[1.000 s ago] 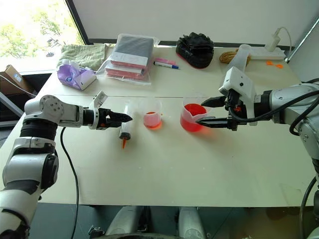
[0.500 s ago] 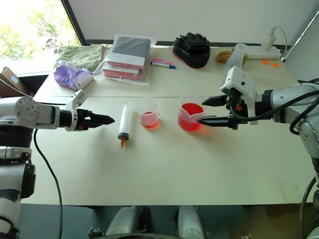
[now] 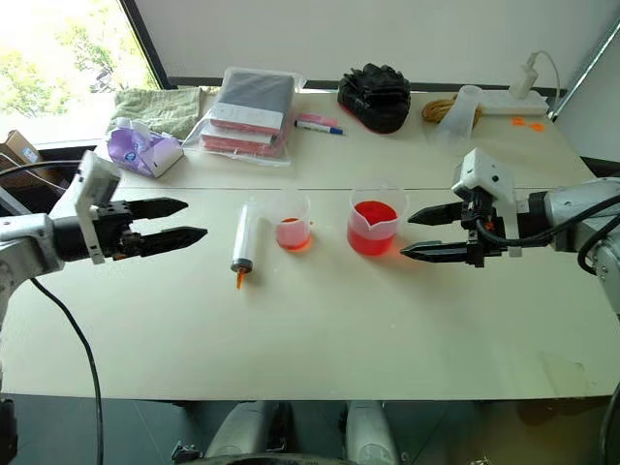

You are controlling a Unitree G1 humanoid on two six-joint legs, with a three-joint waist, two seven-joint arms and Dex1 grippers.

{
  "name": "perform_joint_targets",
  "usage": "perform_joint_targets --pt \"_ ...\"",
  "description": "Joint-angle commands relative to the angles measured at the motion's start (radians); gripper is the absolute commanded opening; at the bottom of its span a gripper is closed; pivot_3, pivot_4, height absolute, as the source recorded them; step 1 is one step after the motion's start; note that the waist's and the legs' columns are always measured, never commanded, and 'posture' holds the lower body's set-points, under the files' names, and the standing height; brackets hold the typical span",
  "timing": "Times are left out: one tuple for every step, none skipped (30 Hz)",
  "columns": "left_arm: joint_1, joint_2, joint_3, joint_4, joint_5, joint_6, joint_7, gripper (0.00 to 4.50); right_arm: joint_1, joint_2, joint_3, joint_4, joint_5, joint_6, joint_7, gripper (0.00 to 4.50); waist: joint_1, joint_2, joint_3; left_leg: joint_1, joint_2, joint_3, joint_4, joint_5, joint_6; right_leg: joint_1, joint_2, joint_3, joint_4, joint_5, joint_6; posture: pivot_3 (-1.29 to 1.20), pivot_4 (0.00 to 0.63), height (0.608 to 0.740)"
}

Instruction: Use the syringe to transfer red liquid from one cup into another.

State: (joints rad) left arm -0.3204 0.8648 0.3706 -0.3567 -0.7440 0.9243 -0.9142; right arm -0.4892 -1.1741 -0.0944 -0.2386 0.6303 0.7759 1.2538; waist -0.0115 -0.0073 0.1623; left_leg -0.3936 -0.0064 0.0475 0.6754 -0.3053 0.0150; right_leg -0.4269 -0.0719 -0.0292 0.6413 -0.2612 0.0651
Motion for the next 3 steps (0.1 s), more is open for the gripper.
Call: perform_joint_targets --pt "0.091 -0.002 0.09 -0.088 -0.042 -0.06 -0.028 4.48 -0.016 -0.01 -0.035 0.004 0.004 -0.025 0.021 3.11 -0.001 0.0 0.0 0.001 0.0 0.0 0.0 0.0 0.0 0.0 0.0 0.0 0.0 0.0 0.0 0.0 0.15 0.74" --pt "0.107 0.003 0.098 -0.093 -0.051 -0.055 -0.027 4.48 -0.019 -0.006 -0.029 0.009 0.001 -0.028 0.022 3.11 -0.001 0.0 0.0 0.0 0.0 0.0 0.0 0.0 0.0 0.0 0.0 0.0 0.0 0.0 0.0 0.0 0.15 0.74" --pt "0.121 0.006 0.106 -0.093 -0.062 -0.056 -0.027 4.48 -0.02 -0.003 -0.021 0.01 -0.003 -0.03 0.022 3.11 -0.001 0.0 0.0 0.001 0.0 0.0 0.0 0.0 0.0 0.0 0.0 0.0 0.0 0.0 0.0 0.0 0.15 0.74"
